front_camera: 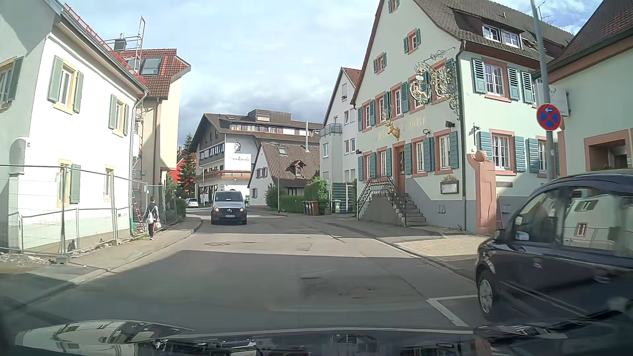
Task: Follow the waypoints while adhering to traffic rules and regulations
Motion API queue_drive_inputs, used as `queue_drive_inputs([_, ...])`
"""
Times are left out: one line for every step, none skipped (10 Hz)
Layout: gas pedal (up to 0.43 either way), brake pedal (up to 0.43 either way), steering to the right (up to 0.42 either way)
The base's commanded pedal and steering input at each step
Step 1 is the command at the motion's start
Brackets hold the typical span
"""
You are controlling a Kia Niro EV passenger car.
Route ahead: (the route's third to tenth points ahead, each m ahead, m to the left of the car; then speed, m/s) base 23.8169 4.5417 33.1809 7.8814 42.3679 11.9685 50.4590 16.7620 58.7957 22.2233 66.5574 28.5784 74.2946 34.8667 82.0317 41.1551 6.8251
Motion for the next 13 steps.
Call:
queue_drive_inputs([0.059, 0.000, 0.008])
queue_drive_inputs([0.059, 0.000, 0.004])
queue_drive_inputs([0.059, 0.000, 0.000])
queue_drive_inputs([0.059, 0.000, 0.000])
queue_drive_inputs([0.059, 0.000, 0.000])
queue_drive_inputs([0.059, 0.000, -0.002])
queue_drive_inputs([0.059, 0.000, -0.008])
queue_drive_inputs([0.059, 0.000, -0.011])
queue_drive_inputs([0.059, 0.000, -0.018])
queue_drive_inputs([0.059, 0.000, -0.027])
queue_drive_inputs([0.059, 0.000, -0.034])
queue_drive_inputs([0.059, 0.000, -0.046])
queue_drive_inputs([0.059, 0.000, -0.058])
